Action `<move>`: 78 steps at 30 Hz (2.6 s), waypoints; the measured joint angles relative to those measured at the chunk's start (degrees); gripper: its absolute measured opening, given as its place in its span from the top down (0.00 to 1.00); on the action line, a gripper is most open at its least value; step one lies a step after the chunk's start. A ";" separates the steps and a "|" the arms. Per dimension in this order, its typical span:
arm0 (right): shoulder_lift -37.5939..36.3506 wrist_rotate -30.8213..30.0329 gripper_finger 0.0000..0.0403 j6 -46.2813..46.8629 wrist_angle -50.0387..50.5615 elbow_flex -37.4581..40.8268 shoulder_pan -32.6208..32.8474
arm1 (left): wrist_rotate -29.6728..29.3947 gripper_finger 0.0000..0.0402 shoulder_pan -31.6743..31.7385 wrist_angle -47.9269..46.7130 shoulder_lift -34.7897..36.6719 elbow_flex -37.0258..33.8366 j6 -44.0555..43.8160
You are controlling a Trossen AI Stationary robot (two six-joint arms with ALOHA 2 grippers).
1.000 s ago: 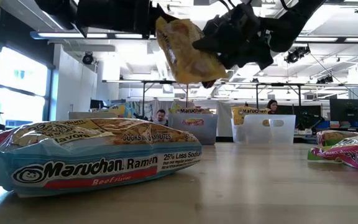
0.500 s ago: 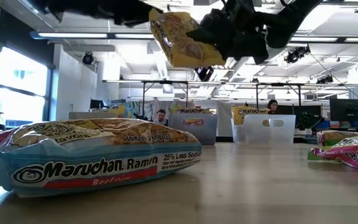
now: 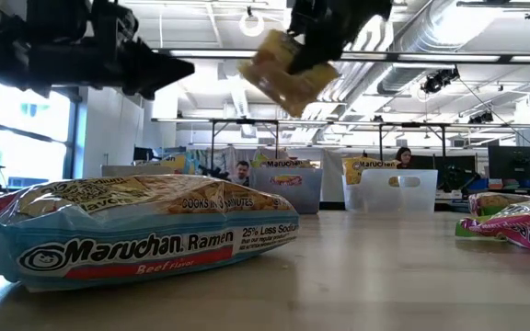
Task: Sort Maruchan noodles
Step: Put the yellow noodle pack into the transparent bin
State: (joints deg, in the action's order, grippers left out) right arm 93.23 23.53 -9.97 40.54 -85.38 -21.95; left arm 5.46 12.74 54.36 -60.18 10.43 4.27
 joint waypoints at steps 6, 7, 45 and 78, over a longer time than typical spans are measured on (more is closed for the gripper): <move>-0.02 -20.00 0.75 -8.68 19.40 -9.71 -3.55 | 0.00 0.94 1.87 0.38 -0.03 -1.04 -0.12; -0.02 -20.86 0.75 -9.37 20.95 -10.18 -4.63 | 0.13 0.94 1.97 0.37 -0.03 -1.04 0.17; 8.66 -28.94 0.75 -35.52 8.13 12.15 -27.90 | 2.97 0.94 1.80 -3.17 -0.07 -1.04 -6.22; 11.35 -32.01 0.49 -25.44 15.21 0.60 -26.14 | 2.22 0.94 1.87 -5.65 -0.09 -1.04 -5.66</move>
State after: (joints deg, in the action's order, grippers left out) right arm 104.58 -8.48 -35.42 55.76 -84.79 -48.09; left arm 7.68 14.61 48.71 -60.27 9.39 -1.39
